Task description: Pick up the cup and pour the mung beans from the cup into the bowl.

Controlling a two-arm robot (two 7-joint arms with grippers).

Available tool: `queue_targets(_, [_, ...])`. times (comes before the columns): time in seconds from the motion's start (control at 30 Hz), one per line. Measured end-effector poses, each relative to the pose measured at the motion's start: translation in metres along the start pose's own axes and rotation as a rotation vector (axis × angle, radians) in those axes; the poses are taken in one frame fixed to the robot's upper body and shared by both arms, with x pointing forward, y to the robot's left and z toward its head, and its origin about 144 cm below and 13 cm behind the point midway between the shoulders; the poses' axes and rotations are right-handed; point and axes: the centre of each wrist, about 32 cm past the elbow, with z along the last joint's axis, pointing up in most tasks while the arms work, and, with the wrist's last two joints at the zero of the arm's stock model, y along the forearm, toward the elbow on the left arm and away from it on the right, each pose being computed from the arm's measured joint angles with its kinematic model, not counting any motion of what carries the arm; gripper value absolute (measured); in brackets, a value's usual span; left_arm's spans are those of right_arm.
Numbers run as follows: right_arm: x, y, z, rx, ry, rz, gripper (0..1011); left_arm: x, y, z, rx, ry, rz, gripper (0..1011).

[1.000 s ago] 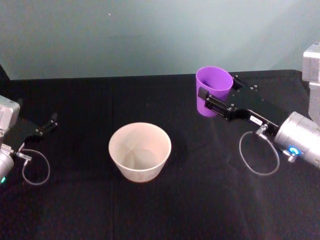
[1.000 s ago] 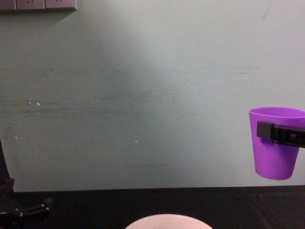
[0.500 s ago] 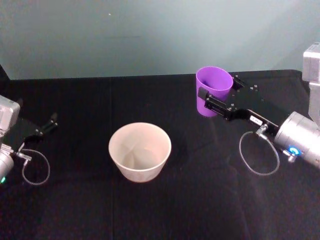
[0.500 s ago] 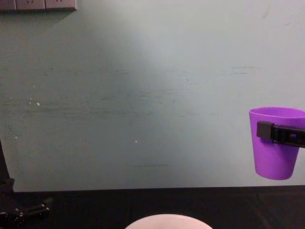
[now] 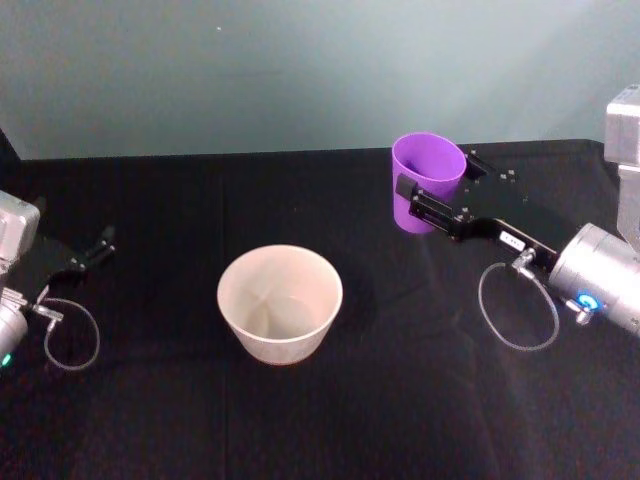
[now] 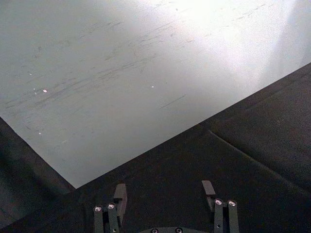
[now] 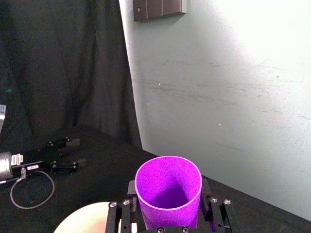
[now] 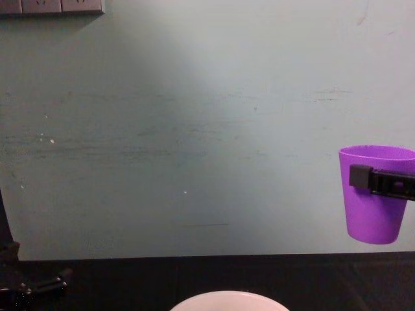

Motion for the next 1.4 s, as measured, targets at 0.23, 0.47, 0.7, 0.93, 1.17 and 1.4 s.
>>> queue_targets(0.23, [0.0, 0.0, 0.0, 0.0, 0.0, 0.0, 739, 0.0, 0.0, 0.0, 0.0, 0.0, 0.0, 1000])
queue_targets(0.47, [0.0, 0.0, 0.0, 0.0, 0.0, 0.0, 739, 0.0, 0.0, 0.0, 0.0, 0.0, 0.0, 1000])
queue_targets(0.7, [0.0, 0.0, 0.0, 0.0, 0.0, 0.0, 739, 0.0, 0.0, 0.0, 0.0, 0.0, 0.0, 1000])
queue_targets(0.93, [0.0, 0.0, 0.0, 0.0, 0.0, 0.0, 739, 0.0, 0.0, 0.0, 0.0, 0.0, 0.0, 1000])
queue_targets(1.17, [0.0, 0.0, 0.0, 0.0, 0.0, 0.0, 739, 0.0, 0.0, 0.0, 0.0, 0.0, 0.0, 1000])
queue_targets(1.4, [0.0, 0.0, 0.0, 0.0, 0.0, 0.0, 739, 0.0, 0.0, 0.0, 0.0, 0.0, 0.0, 1000])
